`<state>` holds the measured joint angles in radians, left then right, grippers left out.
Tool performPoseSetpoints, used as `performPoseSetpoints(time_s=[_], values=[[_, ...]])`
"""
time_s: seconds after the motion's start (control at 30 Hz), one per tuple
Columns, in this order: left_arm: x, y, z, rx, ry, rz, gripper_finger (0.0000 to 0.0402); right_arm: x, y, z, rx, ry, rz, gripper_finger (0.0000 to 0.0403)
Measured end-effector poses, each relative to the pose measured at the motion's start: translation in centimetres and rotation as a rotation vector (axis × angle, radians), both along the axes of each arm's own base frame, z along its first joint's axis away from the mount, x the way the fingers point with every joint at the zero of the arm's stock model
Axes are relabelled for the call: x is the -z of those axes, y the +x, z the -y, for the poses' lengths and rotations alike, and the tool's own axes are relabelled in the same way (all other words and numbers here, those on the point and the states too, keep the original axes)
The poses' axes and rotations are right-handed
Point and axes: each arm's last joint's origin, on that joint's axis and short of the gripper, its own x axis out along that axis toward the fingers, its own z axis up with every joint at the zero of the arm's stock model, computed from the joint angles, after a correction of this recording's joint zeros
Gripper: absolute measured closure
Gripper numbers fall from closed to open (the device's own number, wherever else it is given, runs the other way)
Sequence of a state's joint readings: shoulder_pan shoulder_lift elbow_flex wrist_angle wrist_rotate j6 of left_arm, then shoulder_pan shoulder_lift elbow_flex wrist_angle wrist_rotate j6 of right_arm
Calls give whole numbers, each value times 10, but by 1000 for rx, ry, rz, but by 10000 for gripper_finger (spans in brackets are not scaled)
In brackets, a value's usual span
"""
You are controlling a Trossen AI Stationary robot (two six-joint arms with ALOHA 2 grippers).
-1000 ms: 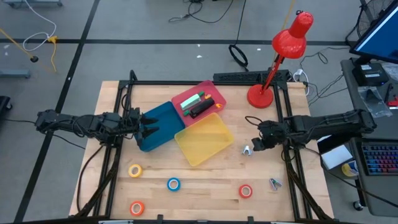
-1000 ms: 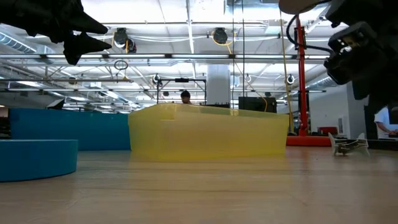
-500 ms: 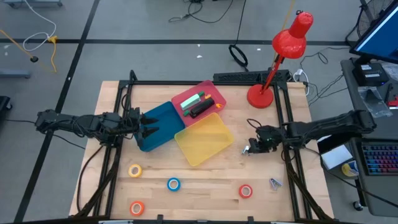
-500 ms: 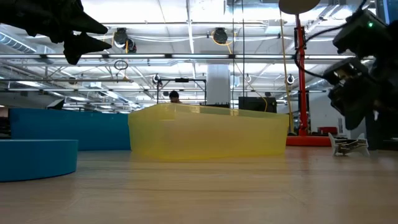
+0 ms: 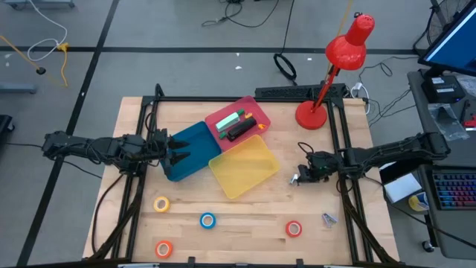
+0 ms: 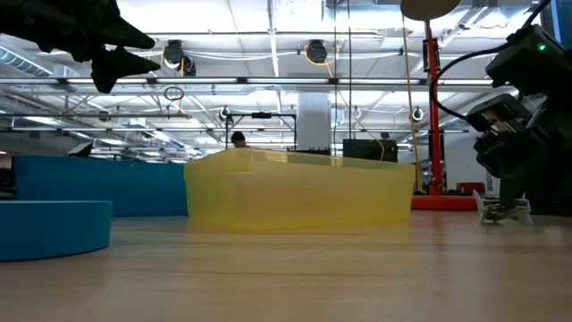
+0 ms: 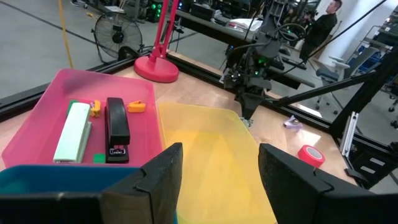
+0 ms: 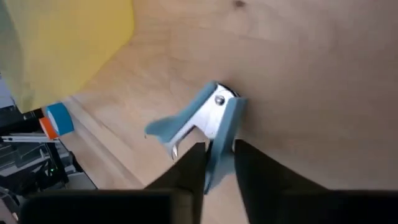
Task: Pick and place Stapler, Stapler remover, tape
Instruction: Put the blue staple remover into the yellow bin
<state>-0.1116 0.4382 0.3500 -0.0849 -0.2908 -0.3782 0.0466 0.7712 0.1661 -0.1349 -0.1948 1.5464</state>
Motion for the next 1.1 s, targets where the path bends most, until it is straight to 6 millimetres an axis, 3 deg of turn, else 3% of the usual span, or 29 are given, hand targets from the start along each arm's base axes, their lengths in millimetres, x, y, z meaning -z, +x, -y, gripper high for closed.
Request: performPoseSetpoints(time_s=[0.1,0.27,0.57,0.87,1.1], values=[[0,0,0,0,0,-1,192,-1,1,0,-11,-24,25,381],[0,0,0,0,-2,0,192,-7,7,0,-4,-9,102,387],[0,0,0,0,0,3,192,-79,38,-3,-48,-1,422,402],[-1,0,0,-6,12,6,192,-132,69,9,-12,-341,550,403],[-1,0,0,-8,6,7,192,-150,127,23,-211,-655,449,403]])
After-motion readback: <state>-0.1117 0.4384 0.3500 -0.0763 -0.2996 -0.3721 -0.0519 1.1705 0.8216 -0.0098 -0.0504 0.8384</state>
